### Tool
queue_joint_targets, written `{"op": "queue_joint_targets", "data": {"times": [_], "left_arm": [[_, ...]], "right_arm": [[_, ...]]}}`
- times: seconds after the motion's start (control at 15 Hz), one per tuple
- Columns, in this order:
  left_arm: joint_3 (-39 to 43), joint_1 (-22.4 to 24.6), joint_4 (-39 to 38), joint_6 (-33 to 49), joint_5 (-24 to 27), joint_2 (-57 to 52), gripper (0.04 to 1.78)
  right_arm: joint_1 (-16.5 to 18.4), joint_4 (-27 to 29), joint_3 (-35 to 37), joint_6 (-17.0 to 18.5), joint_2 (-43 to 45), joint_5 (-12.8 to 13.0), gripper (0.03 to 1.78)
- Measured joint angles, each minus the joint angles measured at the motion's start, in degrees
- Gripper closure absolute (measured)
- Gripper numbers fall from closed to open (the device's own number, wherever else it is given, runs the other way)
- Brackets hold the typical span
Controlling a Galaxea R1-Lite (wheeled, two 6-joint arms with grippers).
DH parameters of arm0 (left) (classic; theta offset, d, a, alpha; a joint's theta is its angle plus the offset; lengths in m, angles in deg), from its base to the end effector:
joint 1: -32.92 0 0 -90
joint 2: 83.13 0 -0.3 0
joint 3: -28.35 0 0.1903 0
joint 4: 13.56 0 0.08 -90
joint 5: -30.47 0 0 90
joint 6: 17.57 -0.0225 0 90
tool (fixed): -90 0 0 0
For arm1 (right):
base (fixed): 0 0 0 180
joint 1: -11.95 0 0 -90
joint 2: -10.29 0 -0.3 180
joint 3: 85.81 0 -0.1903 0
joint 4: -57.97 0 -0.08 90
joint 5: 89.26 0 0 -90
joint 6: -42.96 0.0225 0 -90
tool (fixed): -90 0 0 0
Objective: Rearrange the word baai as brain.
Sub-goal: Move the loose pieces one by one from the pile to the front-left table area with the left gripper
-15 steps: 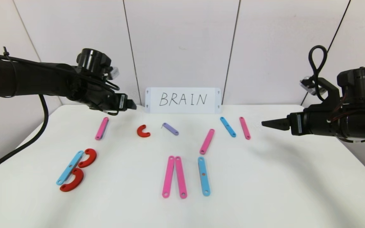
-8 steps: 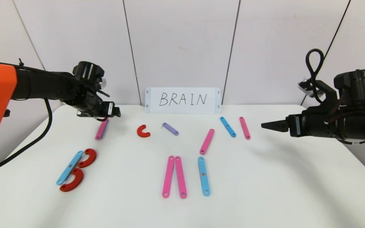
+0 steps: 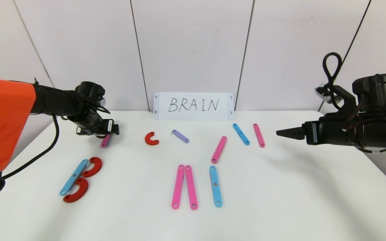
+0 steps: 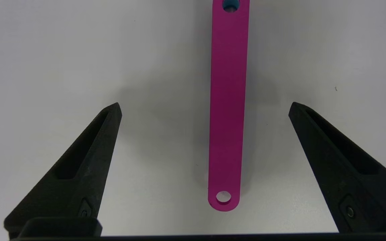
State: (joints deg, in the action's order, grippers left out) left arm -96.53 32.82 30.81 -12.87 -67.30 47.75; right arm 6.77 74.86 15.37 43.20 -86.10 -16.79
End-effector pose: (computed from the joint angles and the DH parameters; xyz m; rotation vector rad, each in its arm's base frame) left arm 0.4509 0.0023 0.1281 -0.0162 0.8717 0.1610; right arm 0.2966 0.0337 0.1833 0.0691 0.6026 0.3830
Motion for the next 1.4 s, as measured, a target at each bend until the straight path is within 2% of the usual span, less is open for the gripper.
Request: {"op": "queue_joint_targets", "data": {"times": [0.2,0.33,0.47,0.67,0.8,0.87,1.4], "left_arm": [[-0.66,0.48,-0.32,0.52,1.57,1.17,0.16],[-0.88,0.59,-0.28,0.59,3.08,1.32,0.36],[-0.96,0.69,-0.12,0.61,3.23,1.49,0.65],[-0.98,0.67,-0.23,0.61,3.25,1.69,1.21],[-0.98,0.69,-0.2,0.61,3.25,1.71,1.47],[-0.98,0.69,-0.2,0.56,3.25,1.73,1.51],[-0.45,0.43,2.21,0.89,3.72,-1.33,1.52]], "right_arm": [[-0.05,0.04,0.06,0.0,-0.02,-0.02,0.08],[-0.05,0.04,0.09,0.0,-0.02,0.01,0.08],[-0.05,0.02,0.09,-0.04,-0.02,0.09,0.08],[-0.07,0.02,0.15,-0.06,0.0,0.15,0.08],[-0.07,0.04,0.15,-0.06,0.02,0.15,0.08],[-0.07,0.04,0.15,-0.06,0.02,0.17,0.08],[-0.07,0.04,0.15,-0.06,0.02,0.17,0.08]]}}
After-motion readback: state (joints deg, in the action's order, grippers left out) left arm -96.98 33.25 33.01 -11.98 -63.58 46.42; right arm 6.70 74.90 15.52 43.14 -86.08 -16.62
